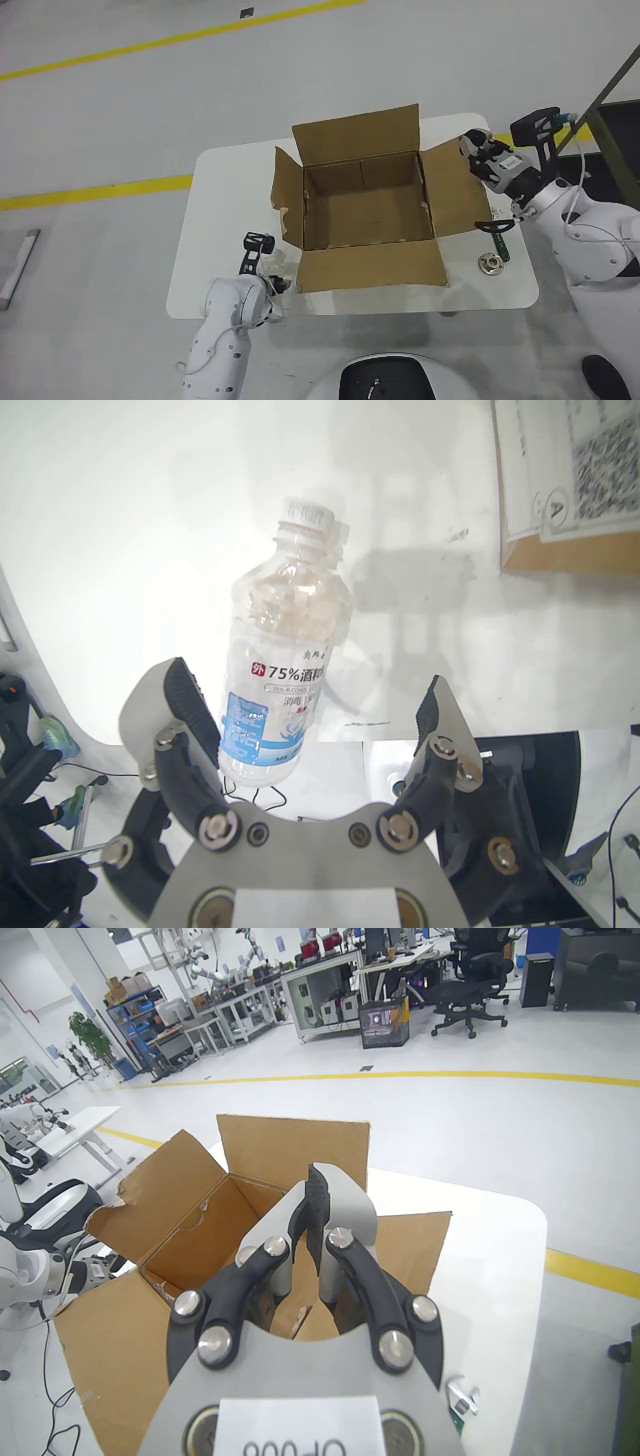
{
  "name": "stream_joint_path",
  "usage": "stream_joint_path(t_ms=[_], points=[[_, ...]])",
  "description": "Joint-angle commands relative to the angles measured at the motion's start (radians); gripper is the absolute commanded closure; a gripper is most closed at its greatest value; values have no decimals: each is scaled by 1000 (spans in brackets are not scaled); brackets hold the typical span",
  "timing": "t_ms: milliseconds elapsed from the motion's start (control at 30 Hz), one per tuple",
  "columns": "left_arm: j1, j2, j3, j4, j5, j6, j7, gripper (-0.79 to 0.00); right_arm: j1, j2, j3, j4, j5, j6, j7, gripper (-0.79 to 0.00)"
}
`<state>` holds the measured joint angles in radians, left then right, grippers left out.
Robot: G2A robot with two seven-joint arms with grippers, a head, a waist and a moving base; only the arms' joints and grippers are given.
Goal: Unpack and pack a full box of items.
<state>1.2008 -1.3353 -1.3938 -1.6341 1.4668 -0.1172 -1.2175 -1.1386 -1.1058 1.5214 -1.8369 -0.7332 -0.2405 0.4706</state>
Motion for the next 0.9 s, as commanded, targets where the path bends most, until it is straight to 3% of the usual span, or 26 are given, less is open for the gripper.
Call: stream_joint_path(t_ms=[0, 300, 633, 667, 767, 867], points=[[1, 5, -11, 16, 20, -23, 7, -785, 3, 0, -2, 3, 2, -1, 3, 0], [-57, 4, -4, 137, 62, 48, 27, -785, 17, 2, -11, 12, 0, -3, 12, 0], [-99, -1, 34, 231, 65, 44, 27, -785, 16, 4, -12, 11, -2, 9, 19, 0], [-100, -1, 36, 236, 66, 46, 31, -751, 16, 4, -11, 11, -2, 11, 18, 0], [-104, -1, 39, 253, 66, 46, 33, -363, 14, 5, -10, 7, -1, 12, 19, 0], [-105, -1, 41, 256, 70, 48, 40, -148, 12, 6, -9, 4, -1, 15, 19, 0]])
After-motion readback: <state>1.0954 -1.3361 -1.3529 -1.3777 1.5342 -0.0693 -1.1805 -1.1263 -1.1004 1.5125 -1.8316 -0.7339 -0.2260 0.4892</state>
